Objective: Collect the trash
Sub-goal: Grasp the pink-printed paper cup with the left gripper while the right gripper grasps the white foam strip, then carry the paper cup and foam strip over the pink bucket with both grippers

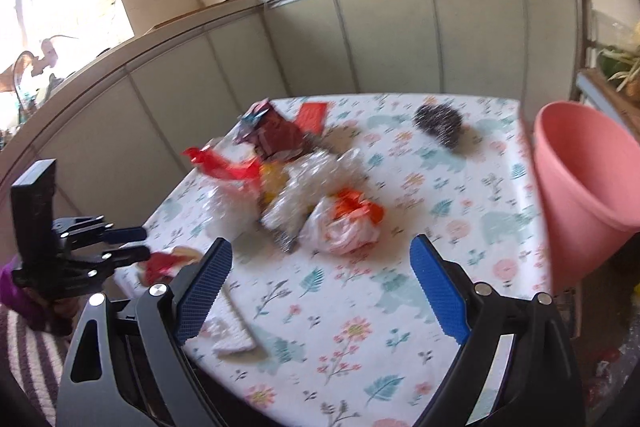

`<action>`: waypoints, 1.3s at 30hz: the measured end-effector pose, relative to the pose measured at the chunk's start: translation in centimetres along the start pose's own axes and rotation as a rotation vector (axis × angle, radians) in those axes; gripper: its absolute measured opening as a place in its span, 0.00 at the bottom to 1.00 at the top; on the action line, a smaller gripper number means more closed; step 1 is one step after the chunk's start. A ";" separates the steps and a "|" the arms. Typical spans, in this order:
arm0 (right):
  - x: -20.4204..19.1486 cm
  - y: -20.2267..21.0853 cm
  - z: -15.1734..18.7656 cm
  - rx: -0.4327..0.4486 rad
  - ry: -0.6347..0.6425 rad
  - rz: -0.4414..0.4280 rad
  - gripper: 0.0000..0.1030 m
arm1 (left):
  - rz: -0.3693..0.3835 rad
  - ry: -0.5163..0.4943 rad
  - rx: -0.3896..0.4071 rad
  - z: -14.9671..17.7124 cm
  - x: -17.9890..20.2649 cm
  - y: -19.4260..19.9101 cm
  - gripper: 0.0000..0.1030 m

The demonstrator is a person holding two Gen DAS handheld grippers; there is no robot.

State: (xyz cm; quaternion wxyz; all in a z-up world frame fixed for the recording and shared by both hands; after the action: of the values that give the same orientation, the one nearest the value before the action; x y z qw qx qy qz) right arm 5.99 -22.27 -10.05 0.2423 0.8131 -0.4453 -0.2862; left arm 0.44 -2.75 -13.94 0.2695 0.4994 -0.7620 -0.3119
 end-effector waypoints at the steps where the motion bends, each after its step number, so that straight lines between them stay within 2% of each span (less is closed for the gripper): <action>1: -0.9 -0.3 0.4 -0.023 0.011 -0.036 0.88 | -0.004 -0.004 -0.008 0.2 -0.1 -0.2 0.25; 4: -3.6 -1.4 1.6 -0.098 0.069 -0.127 0.88 | -0.003 -0.002 -0.029 0.7 -0.2 -0.7 0.17; 6: -5.1 -2.0 2.4 -0.155 0.095 -0.176 0.88 | -0.003 -0.007 -0.031 0.9 -0.2 -0.7 0.16; 7: -5.7 -2.2 2.7 -0.183 0.107 -0.199 0.85 | -0.004 -0.009 -0.030 0.9 -0.2 -0.7 0.16; 8: -6.3 -2.5 3.0 -0.208 0.121 -0.215 0.78 | -0.006 -0.009 -0.030 1.0 -0.2 -0.7 0.16; 12: -7.9 -3.9 4.8 -0.323 0.174 -0.241 0.64 | -0.011 -0.007 -0.020 1.0 -0.3 -0.6 0.10; 14: -8.4 -4.8 5.9 -0.378 0.197 -0.225 0.63 | -0.005 -0.004 -0.011 0.9 -0.3 -0.4 0.04; 16: -8.5 -5.5 6.8 -0.423 0.204 -0.210 0.62 | -0.011 -0.002 0.003 0.8 -0.5 -0.2 0.02; 19: -8.7 -5.9 7.5 -0.450 0.229 -0.193 0.45 | -0.028 0.013 0.023 0.6 -1.1 0.2 0.02; 20: -8.9 -5.9 7.6 -0.461 0.237 -0.195 0.34 | -0.032 0.021 0.031 0.4 -1.3 0.3 0.02; 25: -9.2 -6.0 7.7 -0.444 0.240 -0.195 0.32 | -0.028 0.043 0.092 -0.8 -1.5 1.5 0.02; 28: -8.3 -4.6 6.5 -0.386 0.206 -0.208 0.32 | -0.009 0.044 0.139 -2.1 -1.2 2.3 0.02; 35: -4.1 -1.1 3.0 -0.188 0.061 -0.182 0.32 | 0.080 0.000 0.224 -6.3 1.9 2.7 0.02; 39: -0.2 1.4 0.4 -0.060 -0.018 -0.102 0.32 | 0.156 -0.025 0.267 -9.6 4.6 1.9 0.02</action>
State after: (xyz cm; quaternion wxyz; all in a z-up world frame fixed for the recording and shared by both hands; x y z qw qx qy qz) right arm 4.83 -22.86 -9.45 0.2476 0.8246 -0.3967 -0.3184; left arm 4.59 -8.42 -5.78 0.2147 0.4661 -0.8365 -0.1920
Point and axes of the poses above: each gripper's, at about its wrist camera, not at the fingertips, and y roughly against the way its jaws point, x to its right, z to its underside, the point moved 9 cm from there along -y, roughly the way its jaws point, and after that the axes turned 5 degrees about z, right-handed, at the moved point
